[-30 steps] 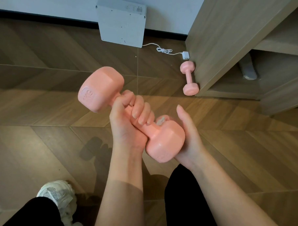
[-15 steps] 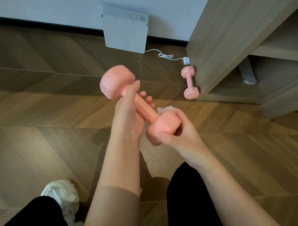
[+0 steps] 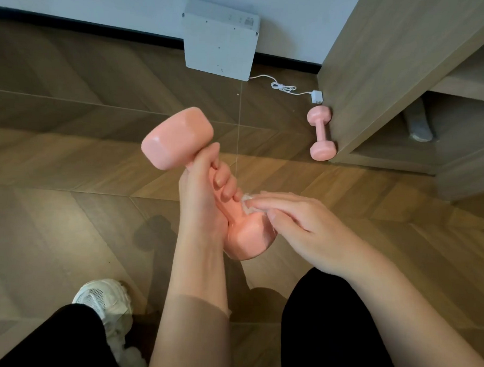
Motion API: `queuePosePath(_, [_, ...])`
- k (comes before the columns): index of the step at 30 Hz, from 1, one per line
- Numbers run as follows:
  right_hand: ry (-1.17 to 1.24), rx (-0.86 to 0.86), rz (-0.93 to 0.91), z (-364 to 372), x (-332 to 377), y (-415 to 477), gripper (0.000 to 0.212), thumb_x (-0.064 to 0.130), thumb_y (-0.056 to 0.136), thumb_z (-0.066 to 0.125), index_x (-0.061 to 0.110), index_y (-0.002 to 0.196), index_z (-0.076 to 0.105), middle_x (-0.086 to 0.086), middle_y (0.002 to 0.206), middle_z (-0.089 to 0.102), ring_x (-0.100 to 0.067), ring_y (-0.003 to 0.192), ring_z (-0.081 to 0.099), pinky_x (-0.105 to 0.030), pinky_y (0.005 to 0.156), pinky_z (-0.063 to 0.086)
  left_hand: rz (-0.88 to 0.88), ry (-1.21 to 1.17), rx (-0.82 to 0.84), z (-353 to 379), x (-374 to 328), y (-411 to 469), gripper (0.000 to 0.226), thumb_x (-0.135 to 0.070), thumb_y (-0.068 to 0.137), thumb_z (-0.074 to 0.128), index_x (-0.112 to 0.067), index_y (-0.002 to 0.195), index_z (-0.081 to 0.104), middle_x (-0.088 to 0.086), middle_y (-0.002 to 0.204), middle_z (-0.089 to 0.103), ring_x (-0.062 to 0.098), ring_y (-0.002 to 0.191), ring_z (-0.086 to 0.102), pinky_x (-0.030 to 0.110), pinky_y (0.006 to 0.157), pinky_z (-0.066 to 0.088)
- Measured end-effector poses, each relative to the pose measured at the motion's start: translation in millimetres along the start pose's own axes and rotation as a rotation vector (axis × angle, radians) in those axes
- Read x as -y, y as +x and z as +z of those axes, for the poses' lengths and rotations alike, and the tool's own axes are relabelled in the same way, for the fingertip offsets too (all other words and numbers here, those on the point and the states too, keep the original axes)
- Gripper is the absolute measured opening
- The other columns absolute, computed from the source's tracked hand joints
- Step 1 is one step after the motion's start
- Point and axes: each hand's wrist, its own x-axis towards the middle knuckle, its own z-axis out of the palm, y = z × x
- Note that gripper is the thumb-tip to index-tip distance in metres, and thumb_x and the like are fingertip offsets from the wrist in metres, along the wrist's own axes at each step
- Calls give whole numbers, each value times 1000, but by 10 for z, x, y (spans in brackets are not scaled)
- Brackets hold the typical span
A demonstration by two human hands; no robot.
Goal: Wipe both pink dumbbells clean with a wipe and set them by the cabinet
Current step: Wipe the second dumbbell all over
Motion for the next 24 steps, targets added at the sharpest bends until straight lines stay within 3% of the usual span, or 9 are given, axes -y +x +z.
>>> queuePosePath(3, [-93,30,16,-10,48,50,40,18,97,34,24,121,66,18,129,59,2,124,46,-39,112,30,19,43,73,17,33,-11,36,-21,89,60,-21,58,42,-5,46,32,11,37,28,23,41,31])
queuePosePath(6, [-34,-56,-46,-67,29,-24,45,24,90,33,24,113,72,17,123,65,4,121,50,-34,107,38,-2,-4,124,-21,41,8,36,-20,89,57,-21,58,41,-6,45,32,10,36,28,23,40,31])
queuePosePath(8, [-17,-16,-19,-73,27,-37,46,29,88,32,27,111,72,18,120,65,3,119,51,-31,104,41,-4,14,207,-74,39,12,35,-20,88,57,-21,56,43,-7,43,34,9,35,30,22,39,33])
queuePosePath(10, [-1,83,35,-47,46,41,42,27,87,31,32,100,71,21,105,66,2,106,55,-31,96,44,-8,71,300,-90,42,3,36,-20,86,59,-20,53,43,-7,42,36,9,34,32,22,38,34])
queuePosePath(12, [19,158,59,-24,37,109,37,24,86,30,20,85,67,10,86,65,-11,89,57,-40,85,46,-31,82,359,-66,33,-13,36,-21,82,62,-19,52,42,-7,41,35,9,33,31,22,37,34])
queuePosePath(14, [73,169,35,-54,-22,93,42,20,88,31,9,97,70,1,99,69,-13,99,60,-41,92,46,-64,26,384,-45,17,-13,34,-21,82,61,-20,54,41,-7,41,34,8,32,30,21,36,33])
queuePosePath(17, [184,121,17,-109,-89,0,42,16,93,35,22,119,68,13,125,64,2,122,51,-25,106,39,-90,-77,398,-82,5,-3,34,-18,87,54,-20,55,42,-8,41,34,7,32,30,19,35,31])
queuePosePath(21, [191,211,69,-56,-56,47,24,32,97,54,27,117,65,6,112,66,-11,106,60,-45,95,47,-72,-39,429,-79,14,2,32,-17,87,55,-19,57,44,-8,41,38,7,32,33,19,37,33])
queuePosePath(24, [62,138,28,-10,-82,-12,45,44,80,70,32,122,61,19,122,60,-1,114,54,-27,97,45,-36,41,335,-82,16,22,31,-19,87,57,-19,58,45,-7,44,37,8,35,33,22,39,35])
